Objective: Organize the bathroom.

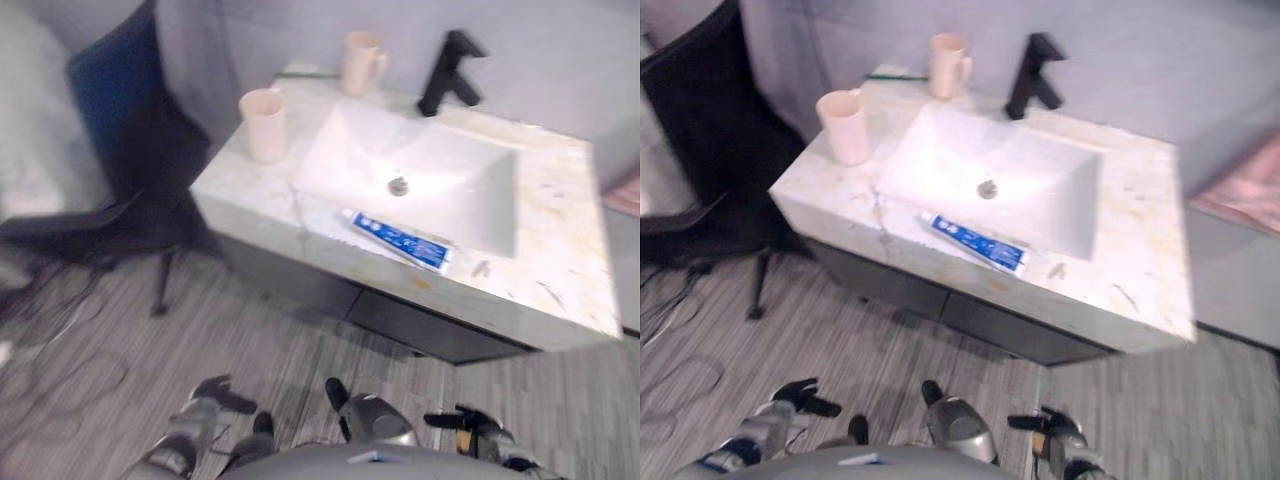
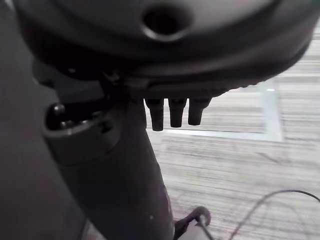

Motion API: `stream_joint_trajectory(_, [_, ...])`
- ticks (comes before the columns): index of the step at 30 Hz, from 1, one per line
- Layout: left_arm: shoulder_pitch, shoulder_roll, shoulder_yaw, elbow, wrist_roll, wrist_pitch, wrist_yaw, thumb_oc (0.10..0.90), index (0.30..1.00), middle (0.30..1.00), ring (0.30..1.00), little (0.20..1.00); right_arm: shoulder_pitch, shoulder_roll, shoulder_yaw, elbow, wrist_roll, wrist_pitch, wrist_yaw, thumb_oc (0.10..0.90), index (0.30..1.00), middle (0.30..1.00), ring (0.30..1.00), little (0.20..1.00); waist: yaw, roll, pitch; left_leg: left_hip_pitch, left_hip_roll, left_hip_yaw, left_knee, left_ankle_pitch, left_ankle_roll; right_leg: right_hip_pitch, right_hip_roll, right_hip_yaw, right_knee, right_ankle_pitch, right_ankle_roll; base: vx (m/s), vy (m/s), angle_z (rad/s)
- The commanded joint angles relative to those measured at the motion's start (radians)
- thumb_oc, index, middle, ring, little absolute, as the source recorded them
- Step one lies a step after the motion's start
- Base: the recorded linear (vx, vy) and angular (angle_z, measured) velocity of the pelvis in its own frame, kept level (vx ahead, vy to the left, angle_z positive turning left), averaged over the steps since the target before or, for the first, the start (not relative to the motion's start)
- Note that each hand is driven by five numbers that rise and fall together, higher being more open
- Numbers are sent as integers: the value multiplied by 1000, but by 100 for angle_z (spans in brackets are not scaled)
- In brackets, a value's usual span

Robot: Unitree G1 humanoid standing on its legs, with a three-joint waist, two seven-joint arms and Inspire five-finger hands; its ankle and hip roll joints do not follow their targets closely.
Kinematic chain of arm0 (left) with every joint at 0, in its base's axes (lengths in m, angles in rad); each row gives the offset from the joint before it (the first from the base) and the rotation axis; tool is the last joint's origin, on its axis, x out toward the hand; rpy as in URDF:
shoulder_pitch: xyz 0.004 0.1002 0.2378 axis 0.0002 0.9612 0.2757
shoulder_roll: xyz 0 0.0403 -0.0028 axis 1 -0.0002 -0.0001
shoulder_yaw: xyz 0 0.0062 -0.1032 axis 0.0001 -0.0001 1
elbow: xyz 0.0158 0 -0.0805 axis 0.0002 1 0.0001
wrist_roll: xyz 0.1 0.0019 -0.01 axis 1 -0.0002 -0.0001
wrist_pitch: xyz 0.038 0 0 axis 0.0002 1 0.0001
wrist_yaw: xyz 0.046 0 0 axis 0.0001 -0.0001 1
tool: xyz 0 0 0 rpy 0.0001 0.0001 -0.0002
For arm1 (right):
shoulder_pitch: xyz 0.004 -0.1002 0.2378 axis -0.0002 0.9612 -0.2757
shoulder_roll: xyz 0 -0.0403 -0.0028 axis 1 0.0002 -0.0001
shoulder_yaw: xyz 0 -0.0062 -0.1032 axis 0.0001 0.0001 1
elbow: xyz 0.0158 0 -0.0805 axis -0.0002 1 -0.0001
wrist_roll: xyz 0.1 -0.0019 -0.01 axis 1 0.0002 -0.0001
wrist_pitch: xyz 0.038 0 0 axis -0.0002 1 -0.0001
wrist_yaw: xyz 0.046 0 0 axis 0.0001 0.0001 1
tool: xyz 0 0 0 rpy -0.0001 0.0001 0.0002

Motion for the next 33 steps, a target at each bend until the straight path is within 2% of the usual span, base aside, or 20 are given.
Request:
stream_joint_trajectory(1, [-29,6,48,-8,-37,-65,14,800,900,900,900,900,14,-58,26,11,20,-25,-7,800,900,900,900,900,-27,101,24,46,36,-111,80,-139,-36,-40,-24,-44,84,-44,205,-45,356,-105])
stream_joint_trajectory(3, [-29,6,43,20,-46,-50,-9,800,900,900,900,900,17,-47,10,5,66,-59,-19,800,900,900,900,900,-47,121,22,58,31,-47,32,-127,-28,-53,-48,-50,74,-24,227,-87,397,-39])
stream_joint_trajectory(5, [-31,2,37,51,-12,-45,-28,800,900,900,900,900,22,-37,2,-5,56,-91,-3,800,900,900,900,900,-57,130,14,54,21,-12,-9,-114,-19,-47,-66,-55,42,-1,243,-92,367,-40])
stream_joint_trajectory(7, [-32,1,28,63,-8,-39,-32,800,900,900,900,900,27,-26,10,-13,49,-110,3,800,900,900,900,900,-59,133,10,52,16,2,-34,-101,-14,-47,-75,-56,27,15,253,-93,289,-51])
stream_joint_trajectory(8, [-30,-1,31,74,-3,-23,-34,800,900,900,900,900,32,-15,21,-28,62,-146,13,800,900,900,900,900,-60,132,8,57,12,25,-70,-87,-9,-45,-92,-56,-4,38,267,-94,257,-52])
stream_joint_trajectory(11, [-14,-1,40,91,8,-10,-29,800,900,900,900,900,34,-8,35,-67,30,-171,39,800,900,900,900,900,-50,118,3,65,10,67,-91,-84,-7,-44,-126,-87,-48,82,276,-169,184,-53])
stream_joint_trajectory(12, [12,2,63,85,4,-1,-14,800,900,900,900,900,22,0,55,-106,-51,-176,69,800,900,900,900,900,-3,104,9,74,20,155,-106,-80,-9,-36,-165,-253,-35,79,274,-338,127,-90])
stream_joint_trajectory(14, [31,5,89,81,13,-7,-5,800,900,900,900,900,14,6,71,-130,-41,-169,94,800,900,900,900,900,35,94,12,73,32,224,-125,-63,-6,-22,-184,-365,0,55,269,-355,69,-159])
stream_joint_trajectory(16, [44,10,112,80,22,-15,6,800,900,900,900,900,12,12,73,-145,-49,-188,110,800,900,900,900,900,82,96,14,51,58,290,-131,-32,-2,-1,-201,-471,112,-6,248,-416,27,-120])
stream_joint_trajectory(17, [47,9,123,77,12,-1,24,800,900,900,900,900,13,9,80,-151,-61,-196,130,800,900,900,900,900,122,104,8,20,87,328,-124,1,-9,45,-209,-537,184,-59,225,-349,13,-99])
stream_joint_trajectory(18, [48,8,123,76,9,2,26,800,900,900,900,900,13,9,81,-150,-62,-197,132,800,900,900,900,900,128,103,7,18,90,333,-123,5,-11,54,-210,-543,187,-68,223,-201,7,-115])
stream_joint_trajectory(19, [53,6,125,76,-2,8,29,800,900,900,900,900,12,10,85,-146,-68,-200,132,800,900,900,900,900,143,97,1,22,89,332,-128,0,-20,88,-222,-550,193,-107,234,-98,-28,-104])
stream_joint_trajectory(21, [65,2,135,73,-26,15,40,800,900,900,900,900,4,12,91,-129,-56,-193,129,800,900,900,900,900,173,81,-8,5,97,343,-118,11,-39,148,-218,-580,107,-125,232,-133,-93,-76])
stream_joint_trajectory(22, [66,0,134,76,-31,14,44,800,900,900,900,900,2,15,92,-121,-60,-192,129,800,900,900,900,900,176,74,-11,0,97,349,-114,9,-44,165,-201,-581,59,-121,235,-90,-186,-55])
stream_joint_trajectory(23, [68,-4,147,81,-42,15,46,800,900,900,900,900,-5,15,98,-101,-75,-185,132,800,900,900,900,900,184,57,-19,-8,101,345,-107,10,-57,194,-173,-574,-55,-94,236,-130,-204,-59])
stream_joint_trajectory(25, [65,-3,157,78,-46,22,42,800,900,900,900,900,-11,8,112,-80,-72,-168,145,800,900,900,900,900,191,44,-25,-37,109,334,-91,36,-68,207,-139,-562,-145,-47,220,-158,-174,-37])
stream_joint_trajectory(29, [60,5,153,75,-11,39,23,800,900,900,900,900,-3,-2,104,-77,-54,-170,138,800,900,900,900,900,191,44,-27,-43,107,305,-98,55,-78,222,-112,-554,-153,-52,210,-60,-55,-21])
stream_joint_trajectory(33, [70,6,151,82,-16,17,11,800,900,900,900,900,9,-12,105,-72,-89,-184,153,800,900,900,900,900,181,48,-22,-33,83,254,-104,49,-72,223,-99,-528,-153,-59,198,-4,29,-5])
